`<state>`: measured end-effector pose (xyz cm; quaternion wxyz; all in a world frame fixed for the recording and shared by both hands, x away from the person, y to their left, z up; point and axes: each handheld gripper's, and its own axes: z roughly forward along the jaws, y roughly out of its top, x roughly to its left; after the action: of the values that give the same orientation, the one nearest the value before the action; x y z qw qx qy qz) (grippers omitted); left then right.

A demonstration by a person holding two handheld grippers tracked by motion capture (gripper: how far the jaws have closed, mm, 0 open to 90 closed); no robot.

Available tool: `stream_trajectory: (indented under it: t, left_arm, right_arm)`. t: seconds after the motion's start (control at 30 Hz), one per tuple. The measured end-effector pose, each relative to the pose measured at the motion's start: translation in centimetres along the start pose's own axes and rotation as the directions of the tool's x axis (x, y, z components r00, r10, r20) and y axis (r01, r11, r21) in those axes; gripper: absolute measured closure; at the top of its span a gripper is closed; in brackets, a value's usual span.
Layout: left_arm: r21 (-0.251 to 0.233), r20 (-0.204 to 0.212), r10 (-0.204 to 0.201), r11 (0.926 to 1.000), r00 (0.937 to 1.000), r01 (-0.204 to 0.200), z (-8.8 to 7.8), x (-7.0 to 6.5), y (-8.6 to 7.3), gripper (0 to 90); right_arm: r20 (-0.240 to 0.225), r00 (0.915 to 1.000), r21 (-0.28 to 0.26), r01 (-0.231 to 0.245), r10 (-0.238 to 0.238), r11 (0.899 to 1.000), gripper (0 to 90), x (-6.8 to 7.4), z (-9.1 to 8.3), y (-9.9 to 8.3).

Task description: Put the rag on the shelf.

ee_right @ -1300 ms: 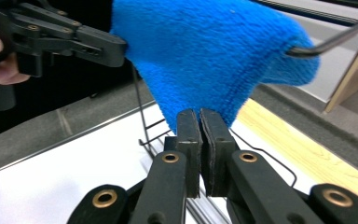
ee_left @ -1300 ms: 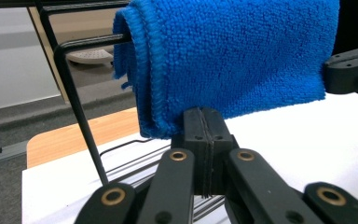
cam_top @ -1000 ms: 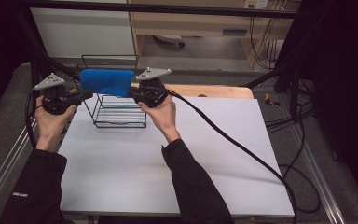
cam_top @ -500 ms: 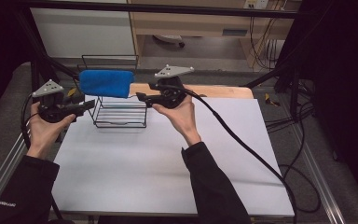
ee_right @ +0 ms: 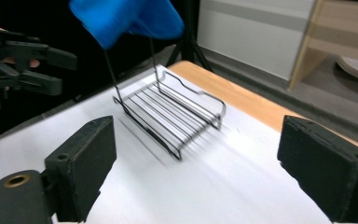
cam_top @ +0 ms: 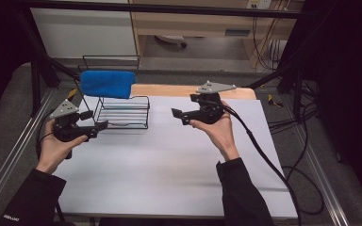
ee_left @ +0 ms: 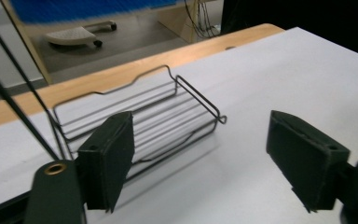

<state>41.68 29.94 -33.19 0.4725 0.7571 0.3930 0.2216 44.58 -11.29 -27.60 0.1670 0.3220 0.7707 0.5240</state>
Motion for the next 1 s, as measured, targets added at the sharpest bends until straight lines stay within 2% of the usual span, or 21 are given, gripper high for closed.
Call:
stream_trajectory:
  t: [0.2,0.27,0.5,0.67,0.77,1.0]
  left_arm:
    - [0.031,0.024,-0.001,0.9995,0.9997,0.000,1.3,-1.3,-1.9,16.0]
    - [0.042,0.021,-0.002,0.9991,0.9998,0.001,1.6,-1.6,-2.5,14.8]
    - [0.060,0.052,-0.010,0.9982,0.9986,0.007,2.7,-3.0,-4.3,10.4]
    - [0.070,0.066,-0.007,0.9975,0.9978,0.002,3.1,-3.9,-5.5,9.3]
    - [0.078,0.068,-0.003,0.9970,0.9977,-0.002,3.3,-4.3,-6.4,9.3]
    - [0.097,0.070,0.017,0.9950,0.9974,-0.023,3.9,-4.7,-8.5,9.3]
  right_arm:
    - [0.027,0.9987,0.000,-0.044,0.044,0.999,8.4,-1.9,-2.7,-3.0]
    - [0.032,0.9977,-0.001,-0.060,0.060,0.998,7.4,-2.5,-3.4,-4.2]
    - [0.058,0.9926,0.030,-0.109,0.107,0.994,5.2,-4.3,-5.4,-8.7]
    - [0.084,0.9912,0.066,-0.109,0.103,0.992,4.0,-5.0,-6.4,-11.8]
    - [0.083,0.9886,0.062,-0.131,0.125,0.990,3.6,-5.2,-6.9,-13.6]
    - [0.088,0.9847,0.091,-0.158,0.151,0.983,2.9,-5.7,-7.7,-17.0]
